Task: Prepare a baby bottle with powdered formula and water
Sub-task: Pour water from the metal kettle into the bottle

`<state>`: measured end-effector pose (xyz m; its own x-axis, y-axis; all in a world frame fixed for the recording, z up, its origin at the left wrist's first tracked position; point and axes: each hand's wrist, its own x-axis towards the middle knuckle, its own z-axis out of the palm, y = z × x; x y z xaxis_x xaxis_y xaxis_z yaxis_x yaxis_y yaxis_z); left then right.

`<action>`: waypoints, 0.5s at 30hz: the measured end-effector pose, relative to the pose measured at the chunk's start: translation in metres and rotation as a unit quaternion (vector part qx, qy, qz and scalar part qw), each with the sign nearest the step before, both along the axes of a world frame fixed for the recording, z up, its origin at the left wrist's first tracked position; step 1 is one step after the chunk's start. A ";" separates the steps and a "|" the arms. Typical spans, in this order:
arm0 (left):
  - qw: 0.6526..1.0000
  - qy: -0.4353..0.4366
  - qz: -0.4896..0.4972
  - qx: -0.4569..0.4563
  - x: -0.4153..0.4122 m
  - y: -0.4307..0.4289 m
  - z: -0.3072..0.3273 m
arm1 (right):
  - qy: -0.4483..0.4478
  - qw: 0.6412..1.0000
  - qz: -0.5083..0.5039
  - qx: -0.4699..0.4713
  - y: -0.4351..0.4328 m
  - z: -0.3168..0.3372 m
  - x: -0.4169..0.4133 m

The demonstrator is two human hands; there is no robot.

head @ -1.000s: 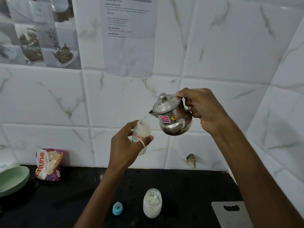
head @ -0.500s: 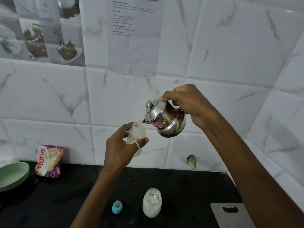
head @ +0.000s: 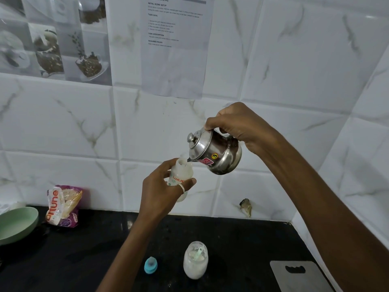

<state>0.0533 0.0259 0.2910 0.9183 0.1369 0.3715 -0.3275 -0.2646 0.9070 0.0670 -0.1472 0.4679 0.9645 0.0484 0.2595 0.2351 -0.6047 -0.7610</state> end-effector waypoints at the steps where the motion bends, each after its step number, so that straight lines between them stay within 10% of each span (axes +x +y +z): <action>1: 1.000 0.001 0.000 0.001 0.000 -0.001 0.000 | 0.001 1.000 0.001 -0.003 0.000 0.000 0.001; 15: 1.000 0.005 0.003 0.007 0.001 0.000 -0.005 | 0.004 1.000 0.003 -0.014 0.001 0.008 0.002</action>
